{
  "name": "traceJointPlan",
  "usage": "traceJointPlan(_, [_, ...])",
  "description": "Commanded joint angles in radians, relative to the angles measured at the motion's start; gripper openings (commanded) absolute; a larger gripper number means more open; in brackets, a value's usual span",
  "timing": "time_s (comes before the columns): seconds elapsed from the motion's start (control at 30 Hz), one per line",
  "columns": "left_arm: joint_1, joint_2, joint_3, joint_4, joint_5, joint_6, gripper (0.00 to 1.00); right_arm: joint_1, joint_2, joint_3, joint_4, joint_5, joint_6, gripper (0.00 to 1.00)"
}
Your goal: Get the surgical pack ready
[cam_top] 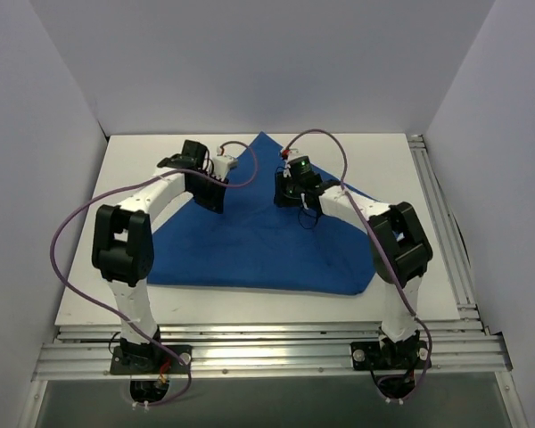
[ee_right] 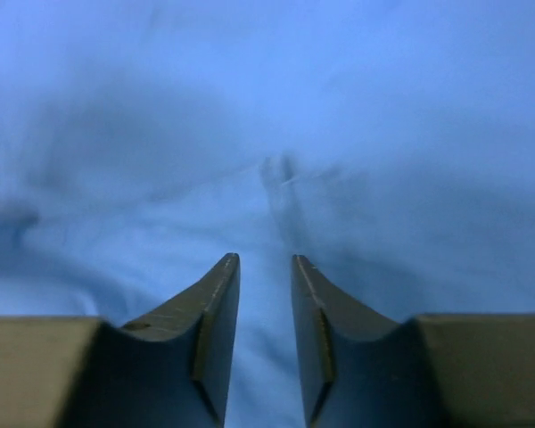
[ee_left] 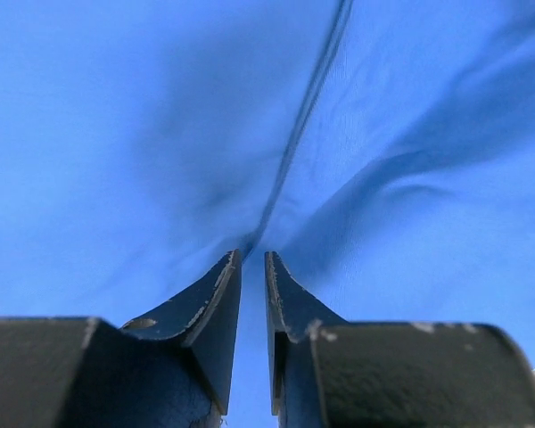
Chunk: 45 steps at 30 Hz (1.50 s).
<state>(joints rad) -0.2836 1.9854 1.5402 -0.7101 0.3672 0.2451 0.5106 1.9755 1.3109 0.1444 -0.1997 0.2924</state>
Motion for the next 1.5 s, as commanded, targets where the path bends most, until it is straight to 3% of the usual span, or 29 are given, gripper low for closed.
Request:
traceJointPlan(0.0, [0.018, -0.155, 0.095, -0.044, -0.06, 0.022, 0.27, 0.006, -0.133, 0.086, -0.213, 0.265, -0.07, 0.28])
traceJointPlan(0.17, [0.017, -0.266, 0.014, -0.162, -0.114, 0.088, 0.27, 0.038, -0.266, 0.005, -0.336, 0.448, -0.03, 0.26])
traceJointPlan(0.43, [-0.006, -0.33, -0.253, -0.261, -0.255, 0.155, 0.26, 0.196, -0.409, -0.217, -0.489, 0.545, 0.183, 0.0])
traceJointPlan(0.57, [-0.035, -0.301, -0.321, -0.224, -0.241, 0.148, 0.26, 0.216, -0.432, -0.312, -0.456, 0.499, 0.255, 0.0])
traceJointPlan(0.73, [-0.046, -0.194, -0.321, -0.12, -0.229, 0.111, 0.26, 0.215, -0.367, -0.433, -0.255, 0.336, 0.286, 0.0])
traceJointPlan(0.87, [-0.048, -0.12, -0.319, -0.062, -0.211, 0.106, 0.25, 0.213, -0.333, -0.484, -0.189, 0.342, 0.318, 0.0])
traceJointPlan(1.07, [-0.046, -0.074, -0.322, -0.034, -0.202, 0.115, 0.25, 0.209, -0.352, -0.498, -0.235, 0.4, 0.333, 0.0])
traceJointPlan(1.27, [-0.043, -0.16, -0.281, -0.115, -0.197, 0.123, 0.27, 0.218, -0.42, -0.354, -0.422, 0.528, 0.286, 0.0])
traceJointPlan(1.47, [-0.043, -0.23, -0.177, -0.176, -0.177, 0.105, 0.3, 0.213, -0.452, -0.282, -0.439, 0.565, 0.258, 0.0])
